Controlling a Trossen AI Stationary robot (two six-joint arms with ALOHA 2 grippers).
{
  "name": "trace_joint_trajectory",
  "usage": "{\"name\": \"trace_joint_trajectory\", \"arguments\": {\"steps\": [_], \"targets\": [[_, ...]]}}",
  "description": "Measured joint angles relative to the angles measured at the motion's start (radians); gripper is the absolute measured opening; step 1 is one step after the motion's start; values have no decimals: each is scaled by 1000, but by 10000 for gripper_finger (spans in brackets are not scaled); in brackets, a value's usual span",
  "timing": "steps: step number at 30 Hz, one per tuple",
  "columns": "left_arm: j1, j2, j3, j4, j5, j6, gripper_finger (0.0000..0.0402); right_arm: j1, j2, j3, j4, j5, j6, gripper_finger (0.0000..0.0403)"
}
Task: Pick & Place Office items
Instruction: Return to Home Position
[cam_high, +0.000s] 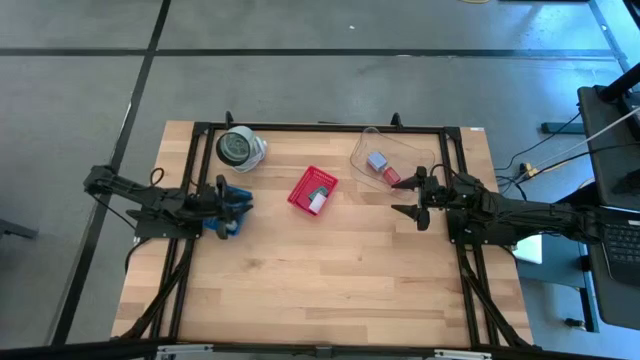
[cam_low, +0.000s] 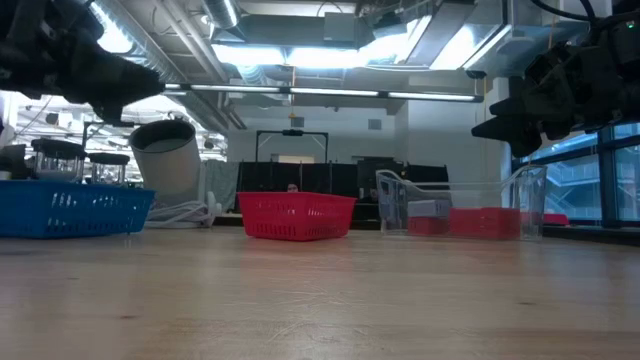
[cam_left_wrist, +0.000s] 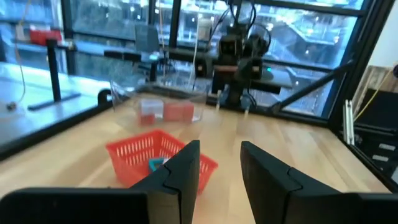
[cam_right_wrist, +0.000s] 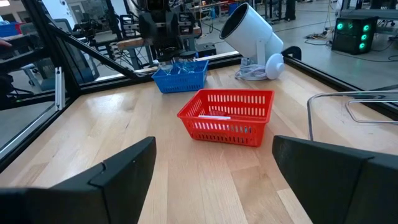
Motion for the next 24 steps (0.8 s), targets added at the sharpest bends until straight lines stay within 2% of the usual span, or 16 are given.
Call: {"name": "trace_joint_trajectory", "arguments": {"steps": [4,8,10,14,17,24], "targets": [[0,-39,0,0,-4,26,113,0,0,0,0,0,0,324],[0,-32,0,0,-60,92,111,0,0,0,0,0,0,324],[0,-33,0,2,-153,117,112,0,0,0,0,0,0,324],[0,-33,0,11,-443,125,115,0,0,0,0,0,0,324],[1,-33,0,6,-562,109,115,0,0,0,0,0,0,324],[0,-33,0,2,-539,70,116,0,0,0,0,0,0,324]]}}
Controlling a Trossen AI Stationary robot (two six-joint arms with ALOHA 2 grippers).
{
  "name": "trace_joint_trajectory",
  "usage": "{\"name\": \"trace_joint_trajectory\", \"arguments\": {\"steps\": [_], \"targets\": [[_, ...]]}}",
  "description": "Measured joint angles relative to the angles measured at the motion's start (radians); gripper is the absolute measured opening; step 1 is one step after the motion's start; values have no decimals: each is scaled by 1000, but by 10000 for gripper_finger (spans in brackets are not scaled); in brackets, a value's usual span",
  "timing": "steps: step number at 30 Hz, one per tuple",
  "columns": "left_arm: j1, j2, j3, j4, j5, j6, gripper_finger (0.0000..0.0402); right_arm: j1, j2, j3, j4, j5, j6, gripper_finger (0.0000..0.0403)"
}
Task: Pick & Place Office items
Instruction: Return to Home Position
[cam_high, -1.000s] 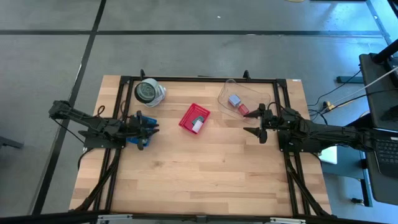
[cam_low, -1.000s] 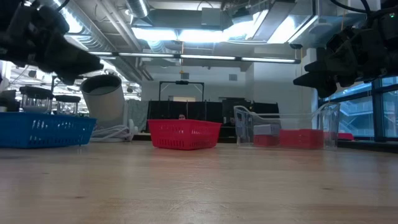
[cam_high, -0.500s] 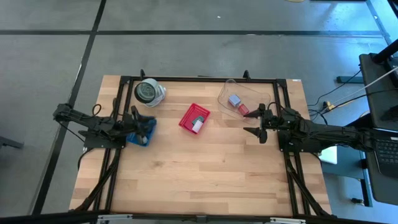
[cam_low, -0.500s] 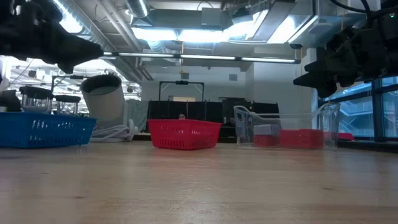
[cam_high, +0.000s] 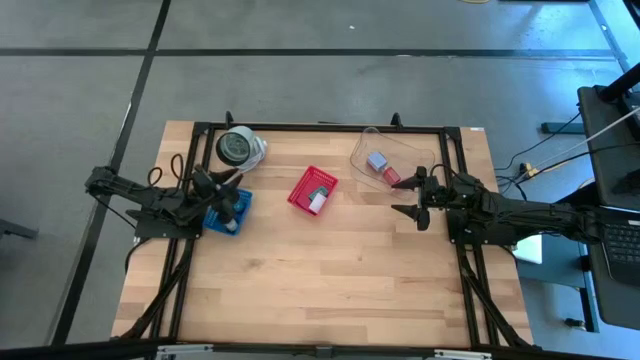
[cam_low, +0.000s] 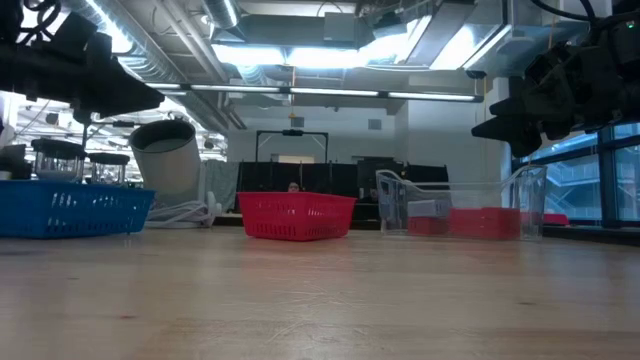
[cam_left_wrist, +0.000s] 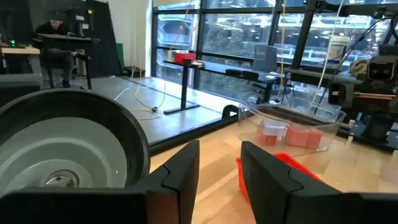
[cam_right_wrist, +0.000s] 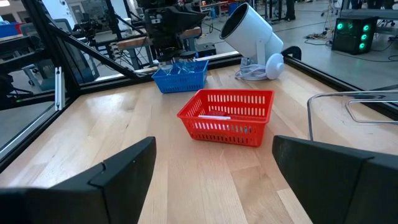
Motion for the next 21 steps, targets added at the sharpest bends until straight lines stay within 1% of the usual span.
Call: {"name": "trace_joint_trajectory", "arguments": {"steps": [14,21], "targets": [[0,0,0,0,7,-2,111,0,-3,0,0,0,0,324],[0,0,0,0,7,-2,112,-21,-90,0,-2,0,0,324]]}}
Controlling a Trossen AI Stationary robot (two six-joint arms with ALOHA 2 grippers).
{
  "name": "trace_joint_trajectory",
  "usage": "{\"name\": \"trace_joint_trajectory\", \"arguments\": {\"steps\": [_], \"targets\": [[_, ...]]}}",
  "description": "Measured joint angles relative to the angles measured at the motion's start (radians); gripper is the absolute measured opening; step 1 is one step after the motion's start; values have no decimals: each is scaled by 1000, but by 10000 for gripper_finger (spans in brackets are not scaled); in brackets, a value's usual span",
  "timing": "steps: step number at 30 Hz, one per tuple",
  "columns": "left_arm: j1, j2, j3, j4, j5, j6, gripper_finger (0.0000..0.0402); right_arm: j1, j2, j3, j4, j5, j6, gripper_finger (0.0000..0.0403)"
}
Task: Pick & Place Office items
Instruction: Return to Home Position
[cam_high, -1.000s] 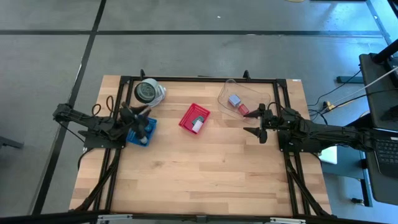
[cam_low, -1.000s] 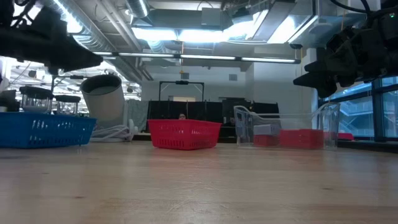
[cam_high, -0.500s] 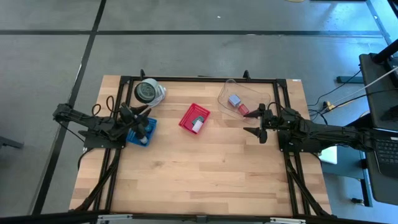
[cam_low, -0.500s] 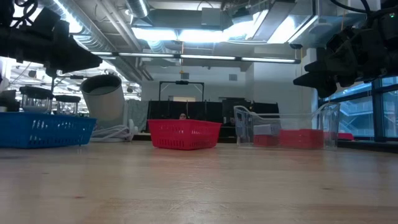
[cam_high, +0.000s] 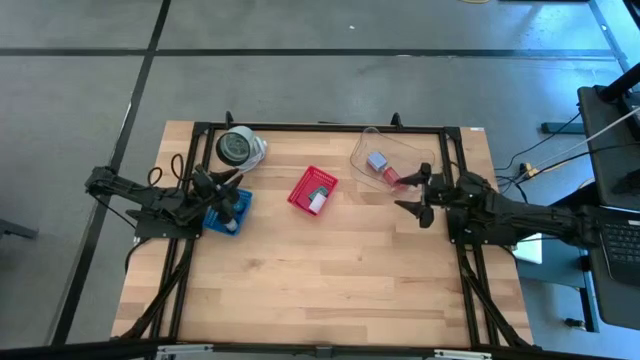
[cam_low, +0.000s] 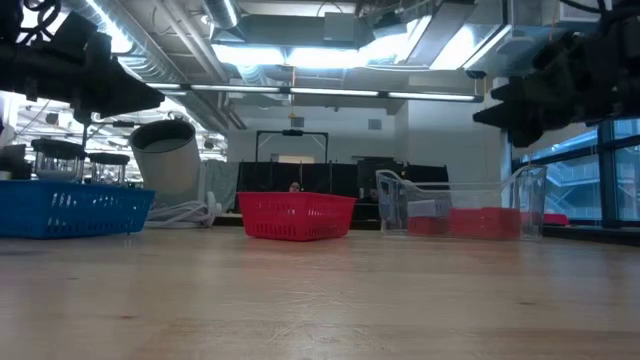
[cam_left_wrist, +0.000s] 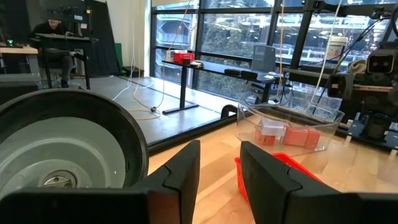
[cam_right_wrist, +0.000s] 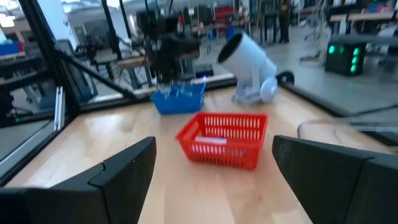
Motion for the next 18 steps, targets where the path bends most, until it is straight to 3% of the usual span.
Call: {"name": "trace_joint_trajectory", "arguments": {"steps": [18], "targets": [[0,0,0,0,0,0,114,-65,-159,0,1,0,0,324]]}}
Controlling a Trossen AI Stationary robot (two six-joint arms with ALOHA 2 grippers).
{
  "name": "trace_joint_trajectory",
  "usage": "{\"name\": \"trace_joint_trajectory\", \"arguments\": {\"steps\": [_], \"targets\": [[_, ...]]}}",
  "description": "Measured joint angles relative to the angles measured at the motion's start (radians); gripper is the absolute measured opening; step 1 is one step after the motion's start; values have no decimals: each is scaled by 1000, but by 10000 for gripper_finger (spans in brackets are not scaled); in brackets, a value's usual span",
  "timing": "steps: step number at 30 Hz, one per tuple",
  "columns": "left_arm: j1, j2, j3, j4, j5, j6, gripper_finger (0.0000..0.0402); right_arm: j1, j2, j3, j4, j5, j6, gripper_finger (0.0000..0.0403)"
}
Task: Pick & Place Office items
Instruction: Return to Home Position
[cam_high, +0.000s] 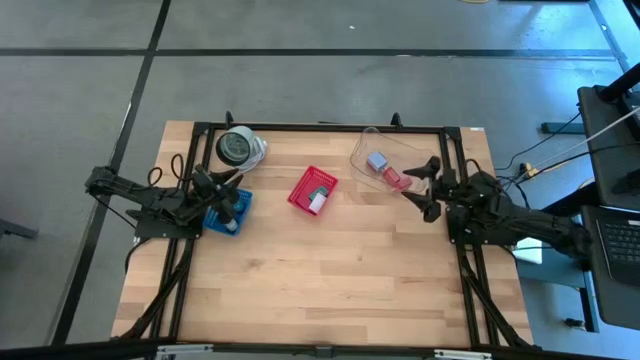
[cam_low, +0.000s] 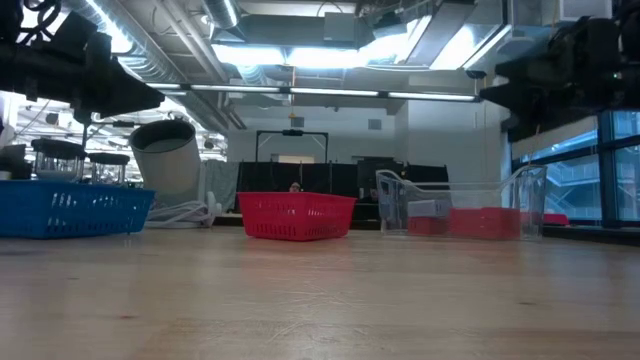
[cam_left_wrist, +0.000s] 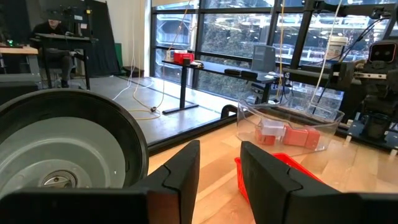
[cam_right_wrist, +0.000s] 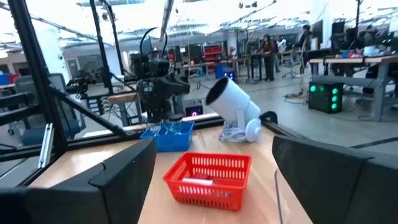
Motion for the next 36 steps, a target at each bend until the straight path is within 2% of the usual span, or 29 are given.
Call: {"name": "trace_joint_trajectory", "arguments": {"steps": [16,36], "targets": [[0,0,0,0,0,0,114,-76,-25,0,0,0,0,324],[0,0,0,0,0,0,115,-77,-25,0,-1,0,0,324]]}}
